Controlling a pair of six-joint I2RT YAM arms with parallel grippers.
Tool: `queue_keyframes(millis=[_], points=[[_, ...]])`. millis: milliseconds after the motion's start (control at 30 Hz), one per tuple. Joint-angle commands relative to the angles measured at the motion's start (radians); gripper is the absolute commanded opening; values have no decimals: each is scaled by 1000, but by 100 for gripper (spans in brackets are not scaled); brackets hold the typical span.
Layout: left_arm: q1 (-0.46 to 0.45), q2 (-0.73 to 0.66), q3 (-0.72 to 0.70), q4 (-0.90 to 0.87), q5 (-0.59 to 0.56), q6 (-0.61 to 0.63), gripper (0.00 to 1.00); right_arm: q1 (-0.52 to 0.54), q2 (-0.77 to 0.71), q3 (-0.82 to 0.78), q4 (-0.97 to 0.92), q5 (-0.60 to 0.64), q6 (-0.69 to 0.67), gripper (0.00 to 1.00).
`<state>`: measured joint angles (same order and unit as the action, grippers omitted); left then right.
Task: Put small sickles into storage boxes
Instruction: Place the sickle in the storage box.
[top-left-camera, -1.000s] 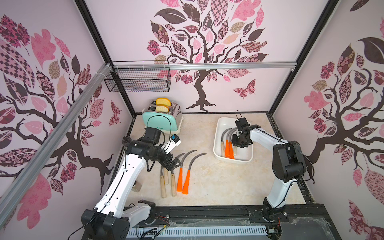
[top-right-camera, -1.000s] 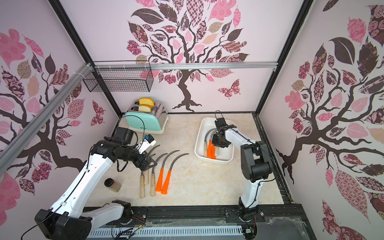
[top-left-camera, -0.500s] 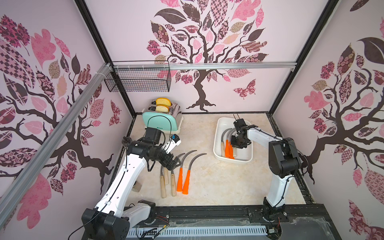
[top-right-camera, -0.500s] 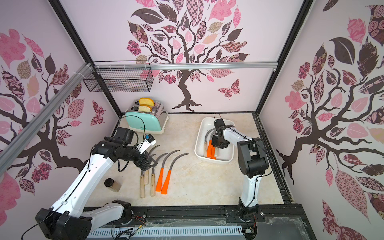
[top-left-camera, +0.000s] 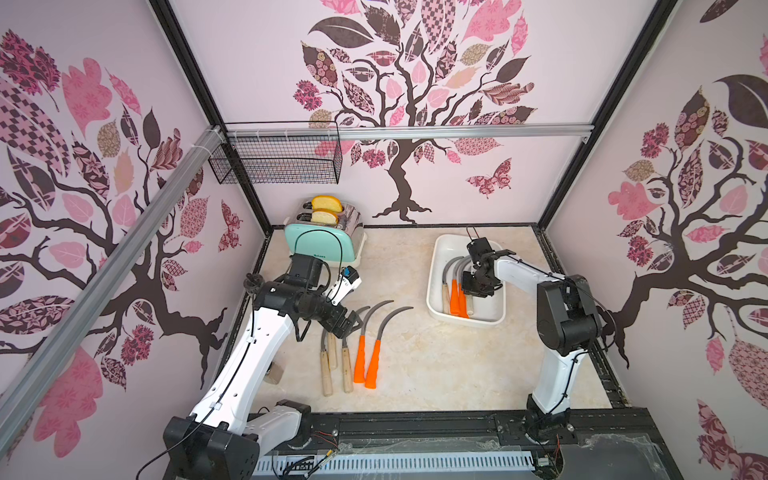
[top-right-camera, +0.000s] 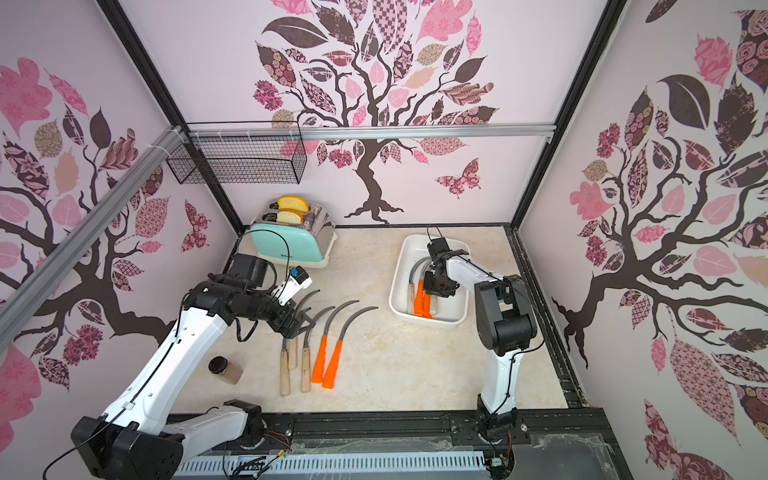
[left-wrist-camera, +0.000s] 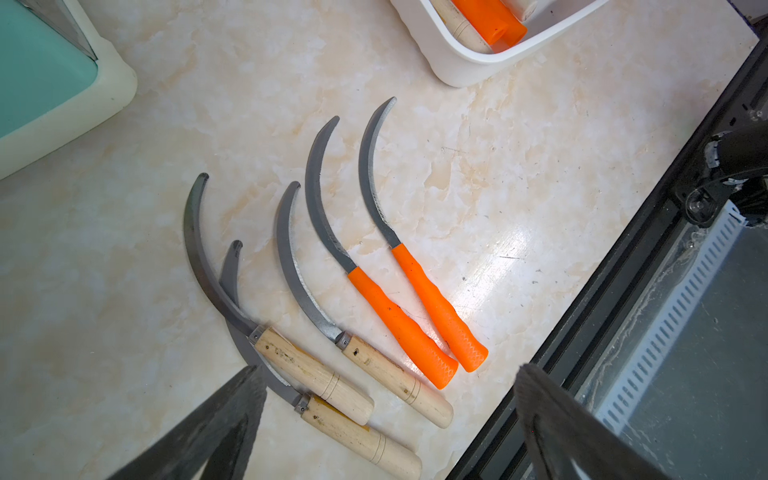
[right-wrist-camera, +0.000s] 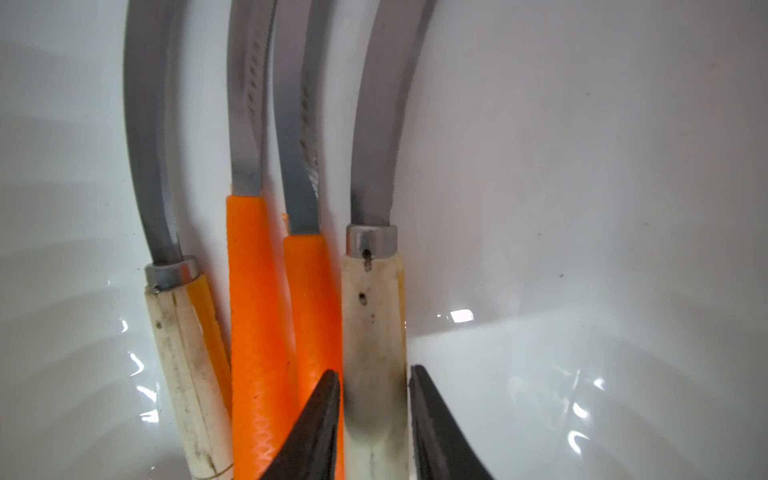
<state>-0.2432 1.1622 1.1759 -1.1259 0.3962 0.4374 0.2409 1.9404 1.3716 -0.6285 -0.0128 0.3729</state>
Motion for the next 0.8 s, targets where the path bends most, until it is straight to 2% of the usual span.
queue_keyframes(millis=[0, 167, 433, 767], points=[[-4, 5, -7, 17, -7, -4, 98, 3, 17, 17, -23, 11, -8, 35], [-4, 3, -4, 18, -10, -6, 98, 2, 10, 15, -21, 23, -6, 38], [-4, 4, -11, 44, -21, -14, 98, 2, -76, 19, -19, 114, 6, 40], [-4, 18, -32, 156, -111, -129, 98, 14, -231, 28, -64, 143, 9, 41]])
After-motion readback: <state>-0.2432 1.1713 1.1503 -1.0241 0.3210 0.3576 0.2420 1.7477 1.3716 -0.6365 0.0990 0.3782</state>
